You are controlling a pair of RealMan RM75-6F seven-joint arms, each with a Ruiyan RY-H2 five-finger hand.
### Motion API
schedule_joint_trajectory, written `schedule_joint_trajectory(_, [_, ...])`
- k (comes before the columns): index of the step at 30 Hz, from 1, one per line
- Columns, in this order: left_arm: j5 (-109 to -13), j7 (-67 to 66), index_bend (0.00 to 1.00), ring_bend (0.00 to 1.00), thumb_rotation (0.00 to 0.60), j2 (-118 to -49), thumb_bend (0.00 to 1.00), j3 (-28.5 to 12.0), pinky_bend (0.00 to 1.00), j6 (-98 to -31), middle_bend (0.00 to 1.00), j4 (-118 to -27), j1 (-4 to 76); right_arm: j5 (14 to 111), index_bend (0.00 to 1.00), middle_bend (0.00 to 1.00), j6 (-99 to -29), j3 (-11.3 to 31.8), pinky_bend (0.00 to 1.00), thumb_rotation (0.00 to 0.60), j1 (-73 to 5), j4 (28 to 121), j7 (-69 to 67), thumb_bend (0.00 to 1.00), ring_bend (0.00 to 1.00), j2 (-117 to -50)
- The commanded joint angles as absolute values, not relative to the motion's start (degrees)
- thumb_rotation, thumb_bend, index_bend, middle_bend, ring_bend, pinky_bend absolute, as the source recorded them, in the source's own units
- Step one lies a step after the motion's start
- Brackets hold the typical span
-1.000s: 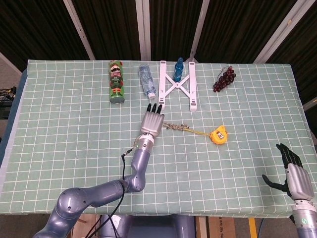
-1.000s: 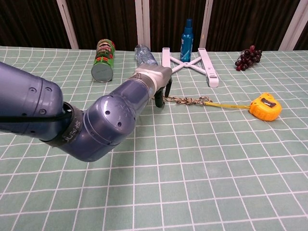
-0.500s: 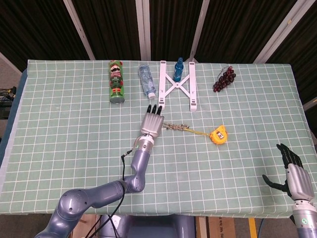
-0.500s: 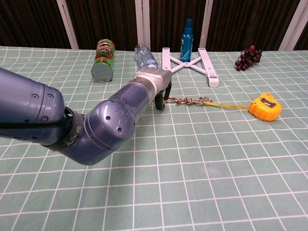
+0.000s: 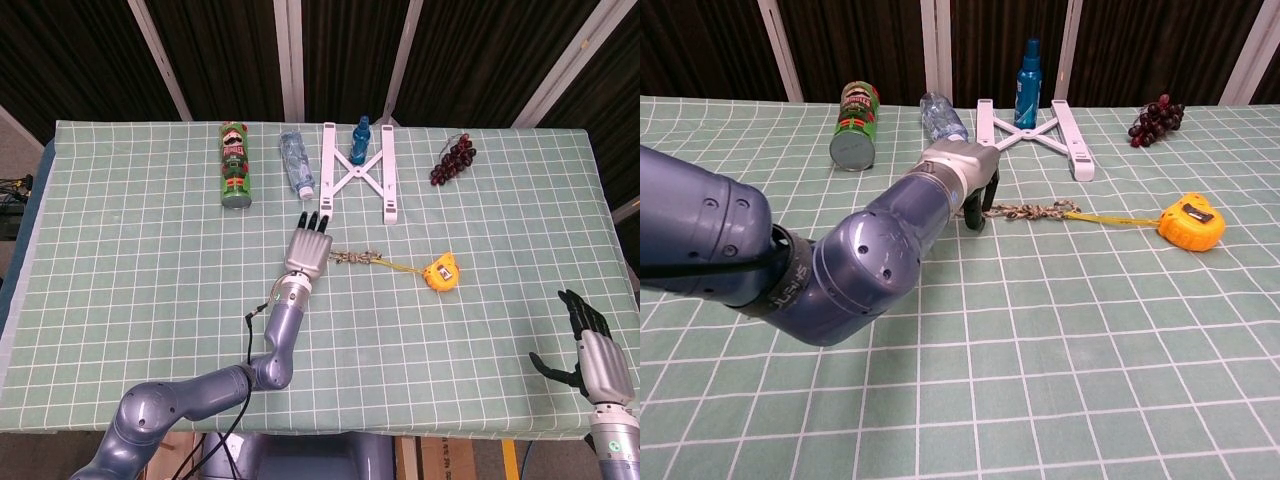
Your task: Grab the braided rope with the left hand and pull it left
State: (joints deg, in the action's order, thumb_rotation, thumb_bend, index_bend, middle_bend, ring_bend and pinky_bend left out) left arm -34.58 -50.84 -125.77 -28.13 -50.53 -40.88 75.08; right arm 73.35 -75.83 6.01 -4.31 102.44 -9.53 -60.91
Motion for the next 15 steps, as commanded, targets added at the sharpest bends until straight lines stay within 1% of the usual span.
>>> schedule_joint_trajectory(1, [-34.64, -50.81, 0.57, 0.00, 0.600, -125.94, 0.47, -28.11, 0.00, -50.55, 0.07, -40.64, 74.92, 73.31, 0.00, 0.00, -75.81, 6.01, 0.00, 0.600, -4.30, 102.47, -9.56, 0.27, 0.00, -60.88])
schedule_joint_trajectory(7, [-35.15, -50.40, 0.58, 0.00, 0.600, -126.06, 0.50, -28.10, 0.00, -50.54, 0.08, -40.37, 74.65, 73.12, 0.00, 0.00, -75.70, 6.07, 0.00, 0.600, -4.32, 102.46, -9.61, 0.27, 0.00, -60.83])
schedule_joint_trajectory(15, [-36.27, -49.77, 0.58, 0.00, 0.600, -125.59, 0.52, -28.15, 0.00, -50.91, 0.08, -41.30, 74.45, 73.16, 0.00, 0.00, -75.66, 6.04, 0.00, 0.600, -4.34, 102.48, -9.50, 0.27, 0.00, -60.85])
